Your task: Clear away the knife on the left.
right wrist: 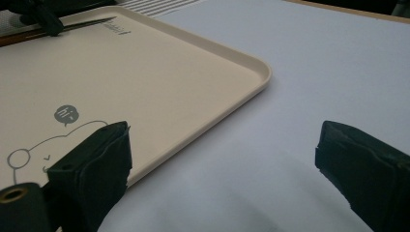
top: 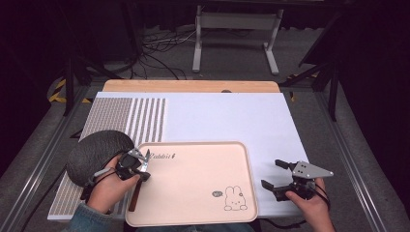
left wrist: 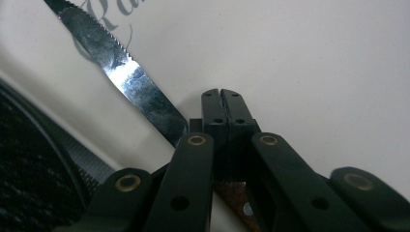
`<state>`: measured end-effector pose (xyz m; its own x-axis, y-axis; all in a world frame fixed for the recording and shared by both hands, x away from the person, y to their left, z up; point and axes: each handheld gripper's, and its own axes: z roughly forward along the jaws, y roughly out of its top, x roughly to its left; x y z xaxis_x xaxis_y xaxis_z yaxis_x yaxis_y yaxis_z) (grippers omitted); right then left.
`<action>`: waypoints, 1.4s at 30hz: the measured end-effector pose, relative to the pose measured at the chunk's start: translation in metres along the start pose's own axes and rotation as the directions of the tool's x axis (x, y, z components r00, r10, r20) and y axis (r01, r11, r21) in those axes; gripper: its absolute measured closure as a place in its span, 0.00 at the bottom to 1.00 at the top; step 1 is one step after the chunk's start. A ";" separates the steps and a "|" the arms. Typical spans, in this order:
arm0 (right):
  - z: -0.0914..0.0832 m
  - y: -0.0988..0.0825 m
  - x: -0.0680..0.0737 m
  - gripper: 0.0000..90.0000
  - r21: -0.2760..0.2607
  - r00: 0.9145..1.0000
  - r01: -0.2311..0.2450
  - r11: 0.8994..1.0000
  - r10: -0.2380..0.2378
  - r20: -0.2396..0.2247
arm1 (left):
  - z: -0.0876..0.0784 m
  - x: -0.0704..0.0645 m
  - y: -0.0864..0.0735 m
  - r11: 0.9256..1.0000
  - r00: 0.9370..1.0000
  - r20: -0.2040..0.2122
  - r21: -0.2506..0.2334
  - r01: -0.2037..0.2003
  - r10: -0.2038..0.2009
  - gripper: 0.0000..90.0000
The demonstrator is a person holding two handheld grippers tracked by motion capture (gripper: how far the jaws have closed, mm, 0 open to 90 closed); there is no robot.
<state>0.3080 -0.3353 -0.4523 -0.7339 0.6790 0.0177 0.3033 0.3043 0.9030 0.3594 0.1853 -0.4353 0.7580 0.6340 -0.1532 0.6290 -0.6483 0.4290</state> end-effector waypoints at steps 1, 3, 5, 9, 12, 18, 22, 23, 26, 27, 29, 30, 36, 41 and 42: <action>0.000 0.000 0.000 0.07 0.000 1.000 0.000 1.000 0.000 0.000 | -0.001 0.000 0.000 1.000 1.000 -0.007 0.006 0.007 -0.007 1.00; 0.000 0.000 0.000 0.07 0.000 1.000 0.000 1.000 0.000 0.000 | -0.002 0.000 -0.001 0.999 1.000 -0.010 0.025 0.021 -0.021 1.00; 0.000 0.000 0.000 0.07 0.000 1.000 0.000 1.000 0.000 0.000 | -0.003 0.000 -0.002 0.999 1.000 -0.013 0.030 0.020 -0.020 1.00; 0.000 0.000 0.000 0.07 -0.001 1.000 -0.001 1.000 0.001 0.000 | -0.004 -0.002 -0.003 0.998 0.999 -0.002 0.046 0.037 -0.037 1.00; 0.000 0.000 0.000 0.07 0.000 1.000 0.000 1.000 0.000 -0.001 | -0.004 -0.002 -0.003 0.998 0.999 0.000 0.050 0.037 -0.037 1.00; 0.001 0.000 0.000 0.07 0.000 1.000 -0.002 1.000 0.002 -0.001 | -0.004 -0.002 -0.003 0.998 1.000 0.003 0.051 0.028 -0.028 0.99; 0.000 0.000 0.000 0.07 -0.001 1.000 -0.003 1.000 0.003 0.000 | -0.008 -0.004 -0.002 1.000 1.000 0.008 0.015 0.024 -0.025 0.94; 0.000 0.000 0.000 0.07 -0.001 1.000 -0.003 1.000 0.003 0.000 | -0.009 -0.005 -0.001 1.000 1.000 0.002 0.006 0.020 -0.020 0.90; 0.001 0.000 0.000 0.07 0.000 1.000 -0.002 1.000 0.002 0.001 | -0.016 -0.008 0.001 0.999 1.000 0.000 -0.039 0.008 -0.008 0.83; 0.000 0.000 0.000 0.07 0.000 1.000 -0.003 1.000 0.003 0.001 | -0.018 -0.009 0.001 0.999 1.000 -0.005 -0.046 0.001 -0.002 0.79; 0.000 0.000 0.000 0.07 -0.002 1.000 -0.003 1.000 0.003 0.002 | -0.023 -0.012 0.002 0.997 1.000 -0.013 -0.079 -0.018 0.017 0.74; 0.001 0.000 0.000 0.07 -0.002 1.000 -0.001 1.000 0.001 0.002 | -0.025 -0.013 0.002 0.995 1.000 -0.019 -0.100 -0.023 0.021 0.66; 0.001 0.001 0.001 0.07 -0.001 1.000 0.002 1.000 -0.002 0.003 | -0.033 -0.016 0.003 0.977 0.995 -0.071 -0.200 -0.076 0.062 0.29; 0.001 0.001 0.000 0.07 -0.007 1.000 0.001 1.000 -0.001 0.003 | -0.038 -0.016 0.002 0.962 0.993 -0.070 -0.250 -0.107 0.092 0.16; 0.001 0.001 0.000 0.07 -0.009 1.000 0.001 1.000 -0.001 0.003 | -0.040 -0.016 0.001 0.958 0.992 -0.075 -0.262 -0.116 0.100 0.14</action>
<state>0.3090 -0.3345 -0.4516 -0.7325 0.6806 0.0155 0.2972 0.2991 0.9068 0.3411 0.1906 -0.3969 0.8021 0.5957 -0.0423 0.4690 -0.5843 0.6623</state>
